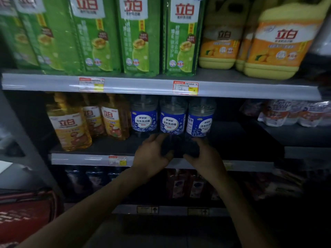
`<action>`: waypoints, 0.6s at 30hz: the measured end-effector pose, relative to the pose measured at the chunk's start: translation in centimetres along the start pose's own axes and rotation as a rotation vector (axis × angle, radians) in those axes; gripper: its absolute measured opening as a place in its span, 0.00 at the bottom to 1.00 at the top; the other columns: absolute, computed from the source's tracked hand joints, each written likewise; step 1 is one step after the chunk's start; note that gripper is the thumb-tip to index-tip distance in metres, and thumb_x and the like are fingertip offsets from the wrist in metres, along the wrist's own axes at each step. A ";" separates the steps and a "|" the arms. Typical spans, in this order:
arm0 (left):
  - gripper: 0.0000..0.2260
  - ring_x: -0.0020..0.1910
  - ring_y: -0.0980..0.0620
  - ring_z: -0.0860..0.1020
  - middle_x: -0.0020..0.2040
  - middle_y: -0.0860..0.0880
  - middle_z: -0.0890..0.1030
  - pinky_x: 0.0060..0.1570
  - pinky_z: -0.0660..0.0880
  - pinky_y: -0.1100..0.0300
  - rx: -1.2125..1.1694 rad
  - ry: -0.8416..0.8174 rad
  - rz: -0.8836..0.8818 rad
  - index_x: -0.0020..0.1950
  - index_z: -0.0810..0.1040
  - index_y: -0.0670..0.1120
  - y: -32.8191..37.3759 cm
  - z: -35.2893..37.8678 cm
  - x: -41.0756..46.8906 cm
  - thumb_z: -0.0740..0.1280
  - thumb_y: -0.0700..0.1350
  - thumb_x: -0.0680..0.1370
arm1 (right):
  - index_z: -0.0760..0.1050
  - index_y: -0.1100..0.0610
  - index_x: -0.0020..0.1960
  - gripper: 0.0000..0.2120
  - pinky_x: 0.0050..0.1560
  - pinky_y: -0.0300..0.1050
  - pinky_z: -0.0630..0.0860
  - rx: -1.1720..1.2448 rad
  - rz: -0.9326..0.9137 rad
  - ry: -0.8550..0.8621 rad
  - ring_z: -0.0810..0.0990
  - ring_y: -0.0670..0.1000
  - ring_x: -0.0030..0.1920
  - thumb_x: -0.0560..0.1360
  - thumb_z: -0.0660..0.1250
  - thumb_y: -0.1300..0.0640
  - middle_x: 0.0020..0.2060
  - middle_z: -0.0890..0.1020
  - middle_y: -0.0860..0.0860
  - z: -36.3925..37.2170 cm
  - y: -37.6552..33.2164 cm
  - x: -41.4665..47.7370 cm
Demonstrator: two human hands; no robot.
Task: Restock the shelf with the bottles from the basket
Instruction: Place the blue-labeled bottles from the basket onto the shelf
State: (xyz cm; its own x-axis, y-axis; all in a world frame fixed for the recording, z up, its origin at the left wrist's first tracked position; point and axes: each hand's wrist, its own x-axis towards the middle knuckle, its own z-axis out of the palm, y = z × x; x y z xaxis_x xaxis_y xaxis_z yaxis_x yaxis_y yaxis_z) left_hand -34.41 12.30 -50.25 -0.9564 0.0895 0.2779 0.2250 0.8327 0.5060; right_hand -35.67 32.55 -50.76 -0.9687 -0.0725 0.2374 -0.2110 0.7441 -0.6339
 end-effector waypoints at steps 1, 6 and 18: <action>0.30 0.68 0.44 0.74 0.71 0.50 0.72 0.60 0.77 0.49 0.021 -0.007 0.002 0.78 0.65 0.57 -0.5 -0.9 -0.7 0.70 0.56 0.77 | 0.70 0.52 0.74 0.30 0.65 0.48 0.74 -0.050 -0.032 -0.019 0.75 0.54 0.67 0.75 0.75 0.51 0.68 0.76 0.52 0.1 -0.7 -0.5; 0.32 0.67 0.42 0.74 0.71 0.48 0.73 0.64 0.74 0.45 0.199 0.018 0.027 0.78 0.67 0.54 -4.4 -5.0 -5.4 0.65 0.61 0.75 | 0.66 0.51 0.77 0.31 0.67 0.47 0.73 -0.181 -0.197 -0.126 0.72 0.51 0.70 0.78 0.71 0.48 0.74 0.70 0.49 1.6 -3.6 -2.2; 0.34 0.70 0.42 0.74 0.73 0.47 0.73 0.68 0.73 0.41 0.406 -0.035 -0.102 0.79 0.67 0.55 -16.9 -10.0 -19.7 0.65 0.62 0.74 | 0.46 0.44 0.83 0.39 0.81 0.55 0.52 -0.435 -0.464 -0.471 0.43 0.53 0.82 0.80 0.63 0.38 0.82 0.44 0.48 9.4 -9.3 -7.5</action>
State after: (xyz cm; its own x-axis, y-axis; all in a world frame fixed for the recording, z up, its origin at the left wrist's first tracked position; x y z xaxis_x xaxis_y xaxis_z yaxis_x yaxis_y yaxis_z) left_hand -17.46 -9.02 -56.11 -0.9773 0.0086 0.2115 0.0443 0.9854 0.1644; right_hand -27.64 19.99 -53.58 -0.7681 -0.6403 0.0089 -0.6313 0.7548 -0.1782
